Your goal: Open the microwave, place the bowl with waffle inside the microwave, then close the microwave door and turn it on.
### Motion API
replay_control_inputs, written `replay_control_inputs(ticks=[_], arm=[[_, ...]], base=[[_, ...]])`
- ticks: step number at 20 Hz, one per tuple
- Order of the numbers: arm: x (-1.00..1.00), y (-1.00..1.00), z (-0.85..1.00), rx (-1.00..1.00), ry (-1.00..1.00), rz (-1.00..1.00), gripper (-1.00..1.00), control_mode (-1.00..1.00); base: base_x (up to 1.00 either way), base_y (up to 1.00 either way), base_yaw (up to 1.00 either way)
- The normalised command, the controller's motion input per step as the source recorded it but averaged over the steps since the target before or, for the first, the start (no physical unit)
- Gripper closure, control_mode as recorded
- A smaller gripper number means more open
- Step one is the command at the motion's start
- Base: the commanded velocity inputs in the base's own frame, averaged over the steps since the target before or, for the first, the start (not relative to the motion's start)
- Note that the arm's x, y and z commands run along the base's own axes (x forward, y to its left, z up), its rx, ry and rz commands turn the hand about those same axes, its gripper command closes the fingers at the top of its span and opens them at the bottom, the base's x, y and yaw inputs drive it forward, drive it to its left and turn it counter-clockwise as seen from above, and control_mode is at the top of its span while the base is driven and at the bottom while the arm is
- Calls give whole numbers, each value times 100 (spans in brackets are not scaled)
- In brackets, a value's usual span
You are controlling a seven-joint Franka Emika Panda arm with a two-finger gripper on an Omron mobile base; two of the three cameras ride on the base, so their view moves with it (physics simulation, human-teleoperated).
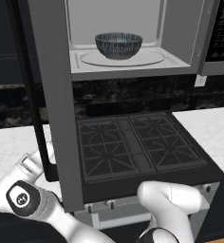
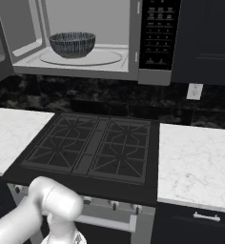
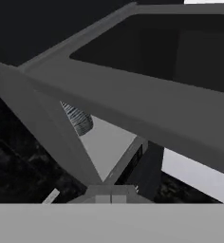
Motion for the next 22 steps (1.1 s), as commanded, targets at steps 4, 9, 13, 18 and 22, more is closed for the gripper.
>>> replay_control_inputs(ticks=[4,9,13,18,22], arm=[[-25,0,17,-22,-12,-12,100,-100],[-42,23,35,-43,-2,0,100,-100],[-26,49,39,-56,3,0,100,-100],[-51,-1,90,-23,-4,0,100,-100],[-45,-63,89,6,-5,-6,100,-100]], base=[[0,0,0],[0,0,0],[0,0,0],[0,0,0],[0,0,0]])
